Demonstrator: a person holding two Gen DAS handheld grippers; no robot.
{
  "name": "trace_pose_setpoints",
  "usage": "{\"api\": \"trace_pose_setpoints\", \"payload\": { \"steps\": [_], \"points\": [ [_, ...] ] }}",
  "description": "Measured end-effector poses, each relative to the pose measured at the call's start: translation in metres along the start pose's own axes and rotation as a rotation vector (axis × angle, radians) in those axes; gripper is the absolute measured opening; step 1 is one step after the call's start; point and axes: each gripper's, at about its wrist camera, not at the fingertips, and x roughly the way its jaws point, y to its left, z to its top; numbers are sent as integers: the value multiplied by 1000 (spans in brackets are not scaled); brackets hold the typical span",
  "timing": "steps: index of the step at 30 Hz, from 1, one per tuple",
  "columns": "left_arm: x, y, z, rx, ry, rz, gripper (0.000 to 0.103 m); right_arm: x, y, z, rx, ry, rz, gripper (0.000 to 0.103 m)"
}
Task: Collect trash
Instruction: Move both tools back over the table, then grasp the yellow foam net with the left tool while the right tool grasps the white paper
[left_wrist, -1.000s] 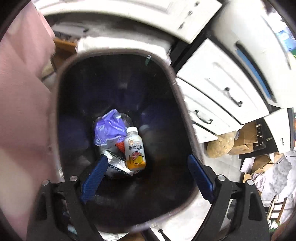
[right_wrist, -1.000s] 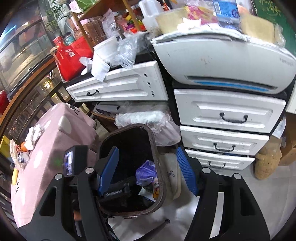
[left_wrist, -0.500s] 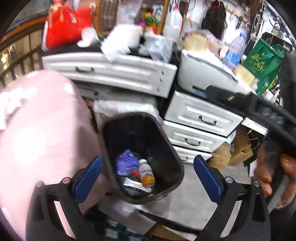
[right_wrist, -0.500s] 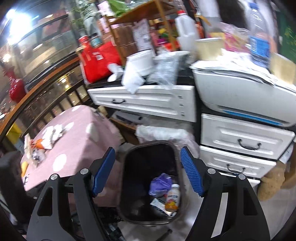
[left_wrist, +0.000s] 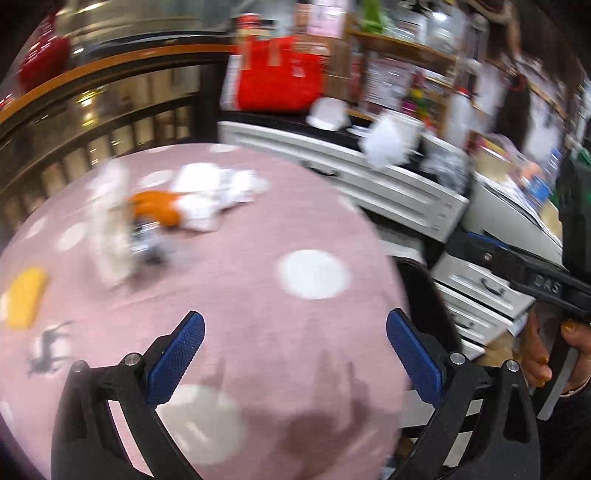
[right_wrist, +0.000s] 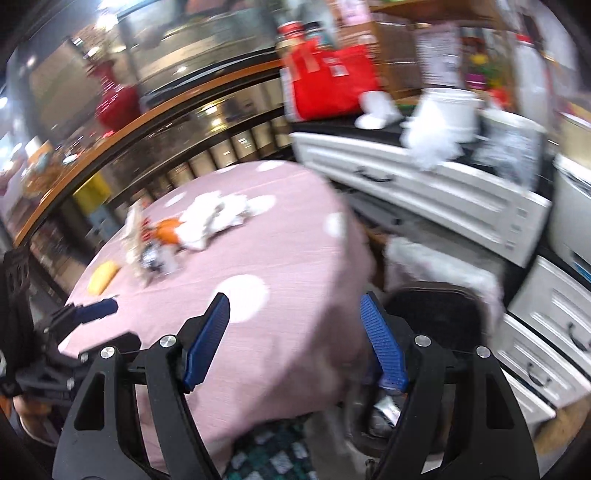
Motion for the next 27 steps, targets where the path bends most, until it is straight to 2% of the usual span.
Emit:
{"api": "trace_pose_setpoints", "payload": {
  "steps": [8,13,16,21,27],
  "points": [
    [-32,113,-15,-161,-1,174,97,45,84,13,-141,59,133,73],
    [-40,184,-27,-279,24,248,97,69,133,21,-224,75,195,73],
    [-40,224,-27,-348,36,272,97,81,155,28,-246,79,219,73],
    [-24,270,-18,-360,85,310,97,98,181,42,-289,69,235,73],
    [8,309,-10,-382,152,298,96,114,200,54,-312,75,236,73]
  ]
}}
